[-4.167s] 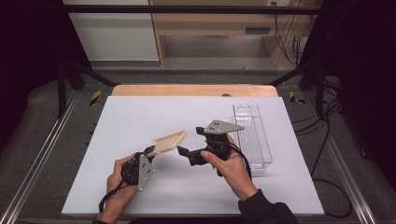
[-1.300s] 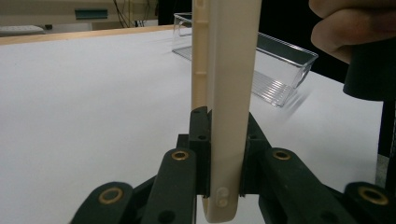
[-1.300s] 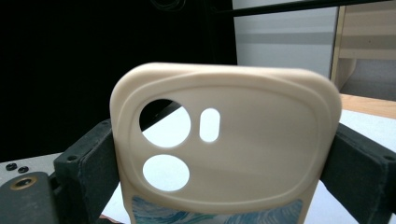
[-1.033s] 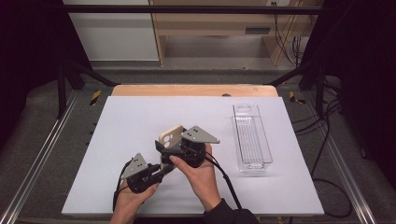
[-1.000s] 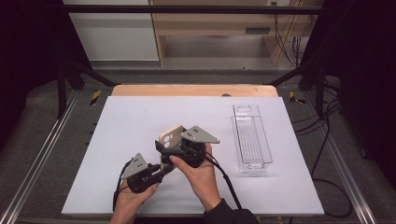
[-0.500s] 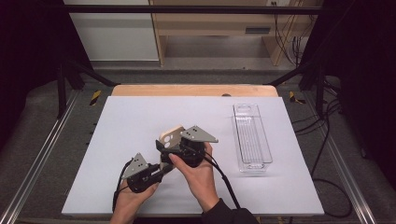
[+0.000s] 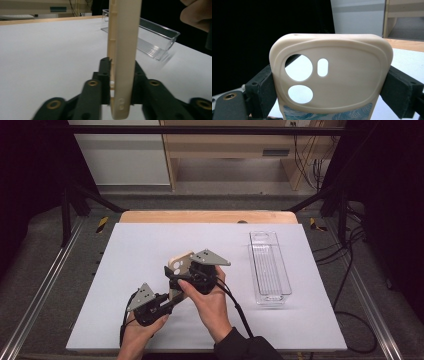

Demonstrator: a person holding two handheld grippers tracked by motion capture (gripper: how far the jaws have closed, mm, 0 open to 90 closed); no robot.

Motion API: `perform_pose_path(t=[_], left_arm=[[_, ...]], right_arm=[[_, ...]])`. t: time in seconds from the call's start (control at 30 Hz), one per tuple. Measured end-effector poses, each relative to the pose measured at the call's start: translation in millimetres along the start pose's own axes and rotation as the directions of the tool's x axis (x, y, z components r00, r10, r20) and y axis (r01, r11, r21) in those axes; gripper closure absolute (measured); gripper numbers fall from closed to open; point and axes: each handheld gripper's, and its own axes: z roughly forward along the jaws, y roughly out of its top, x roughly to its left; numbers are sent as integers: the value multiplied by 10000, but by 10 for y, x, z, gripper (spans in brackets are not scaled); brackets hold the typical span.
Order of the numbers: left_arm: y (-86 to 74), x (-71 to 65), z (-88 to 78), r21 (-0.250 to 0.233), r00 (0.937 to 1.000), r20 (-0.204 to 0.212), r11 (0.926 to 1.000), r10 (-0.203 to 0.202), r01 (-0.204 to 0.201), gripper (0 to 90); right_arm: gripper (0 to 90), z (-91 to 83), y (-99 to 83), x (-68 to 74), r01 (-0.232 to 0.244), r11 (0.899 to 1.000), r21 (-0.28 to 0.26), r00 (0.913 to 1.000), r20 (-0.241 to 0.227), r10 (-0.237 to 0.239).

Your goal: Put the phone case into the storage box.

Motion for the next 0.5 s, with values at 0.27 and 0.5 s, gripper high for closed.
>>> perform_pose_path(t=[0.27,0.5], left_arm=[[37,9,-34,-491,9985,-553,9988,34,-61,370],[46,50,-91,-416,9902,-1347,9982,375,-435,204]], right_arm=[[123,64,176,-129,-86,9999,128,9994,348,81],[122,112,354,-401,-139,9994,328,9927,1202,99]])
